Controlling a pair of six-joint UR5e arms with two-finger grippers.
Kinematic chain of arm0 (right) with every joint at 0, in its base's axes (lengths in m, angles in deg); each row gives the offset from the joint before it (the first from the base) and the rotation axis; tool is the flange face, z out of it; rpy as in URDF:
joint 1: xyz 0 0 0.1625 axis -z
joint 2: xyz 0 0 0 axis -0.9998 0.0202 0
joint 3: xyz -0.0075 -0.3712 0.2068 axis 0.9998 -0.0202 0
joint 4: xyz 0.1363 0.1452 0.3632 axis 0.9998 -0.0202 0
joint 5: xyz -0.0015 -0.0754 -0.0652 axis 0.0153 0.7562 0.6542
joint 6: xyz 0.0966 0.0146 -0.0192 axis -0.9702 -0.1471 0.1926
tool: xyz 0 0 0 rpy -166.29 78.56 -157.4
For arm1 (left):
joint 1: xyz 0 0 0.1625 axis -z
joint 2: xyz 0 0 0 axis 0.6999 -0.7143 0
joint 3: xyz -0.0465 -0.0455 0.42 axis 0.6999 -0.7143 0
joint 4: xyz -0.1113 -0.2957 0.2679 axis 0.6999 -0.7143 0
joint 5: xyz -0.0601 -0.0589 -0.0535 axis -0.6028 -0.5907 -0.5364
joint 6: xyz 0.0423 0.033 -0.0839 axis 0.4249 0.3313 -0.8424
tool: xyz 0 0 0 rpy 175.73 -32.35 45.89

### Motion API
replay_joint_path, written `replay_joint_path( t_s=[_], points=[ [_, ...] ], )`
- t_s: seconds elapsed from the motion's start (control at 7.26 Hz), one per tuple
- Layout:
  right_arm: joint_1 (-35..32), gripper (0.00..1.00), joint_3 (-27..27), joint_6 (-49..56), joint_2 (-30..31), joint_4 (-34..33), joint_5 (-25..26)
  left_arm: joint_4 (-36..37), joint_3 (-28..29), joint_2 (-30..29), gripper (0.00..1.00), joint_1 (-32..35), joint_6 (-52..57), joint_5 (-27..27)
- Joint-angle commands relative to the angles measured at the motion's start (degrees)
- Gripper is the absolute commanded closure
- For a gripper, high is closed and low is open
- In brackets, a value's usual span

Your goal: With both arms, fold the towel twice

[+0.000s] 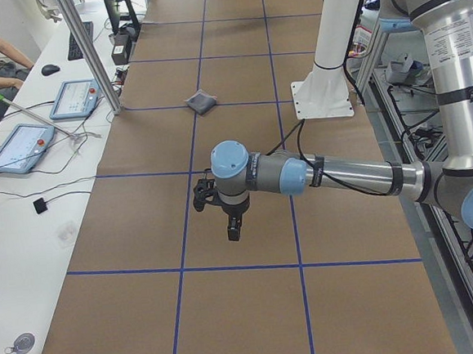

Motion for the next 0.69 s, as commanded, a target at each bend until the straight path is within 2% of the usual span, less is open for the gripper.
replay_joint_path(
  t_s=[0.0,0.55],
  points=[
    [0.5,0.01,0.0,-0.2,0.3,-0.2,0.2,0.4,0.6,0.0,0.00,0.3,-0.5,-0.2],
    [1.4,0.01,0.2,0.4,0.3,0.0,0.1,-0.1,-0.1,0.6,0.00,0.5,-0.5,-0.3]
  ],
)
